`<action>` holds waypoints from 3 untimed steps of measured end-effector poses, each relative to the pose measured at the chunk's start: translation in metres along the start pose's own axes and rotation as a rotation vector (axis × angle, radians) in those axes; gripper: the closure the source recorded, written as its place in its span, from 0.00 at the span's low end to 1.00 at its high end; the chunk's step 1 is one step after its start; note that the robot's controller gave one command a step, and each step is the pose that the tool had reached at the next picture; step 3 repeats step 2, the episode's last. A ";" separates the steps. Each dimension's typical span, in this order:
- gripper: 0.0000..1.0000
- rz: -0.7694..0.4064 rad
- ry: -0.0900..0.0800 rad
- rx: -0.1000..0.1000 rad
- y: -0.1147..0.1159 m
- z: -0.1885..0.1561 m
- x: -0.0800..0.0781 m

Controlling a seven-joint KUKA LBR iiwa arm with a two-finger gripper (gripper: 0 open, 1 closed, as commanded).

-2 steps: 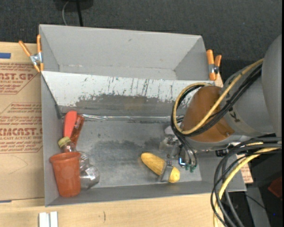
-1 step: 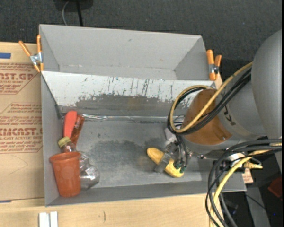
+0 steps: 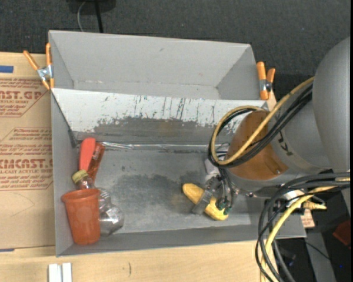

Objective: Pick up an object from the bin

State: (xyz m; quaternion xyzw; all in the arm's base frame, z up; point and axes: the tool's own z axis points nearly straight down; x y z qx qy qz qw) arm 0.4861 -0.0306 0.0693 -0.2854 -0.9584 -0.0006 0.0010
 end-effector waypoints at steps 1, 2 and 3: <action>1.00 0.000 0.004 0.002 -0.001 -0.004 0.001; 1.00 0.000 0.003 0.001 0.000 -0.018 0.001; 1.00 0.000 0.003 0.001 0.000 -0.018 0.001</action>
Offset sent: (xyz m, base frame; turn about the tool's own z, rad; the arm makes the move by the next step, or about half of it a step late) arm -0.0001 0.0000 0.0286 0.0000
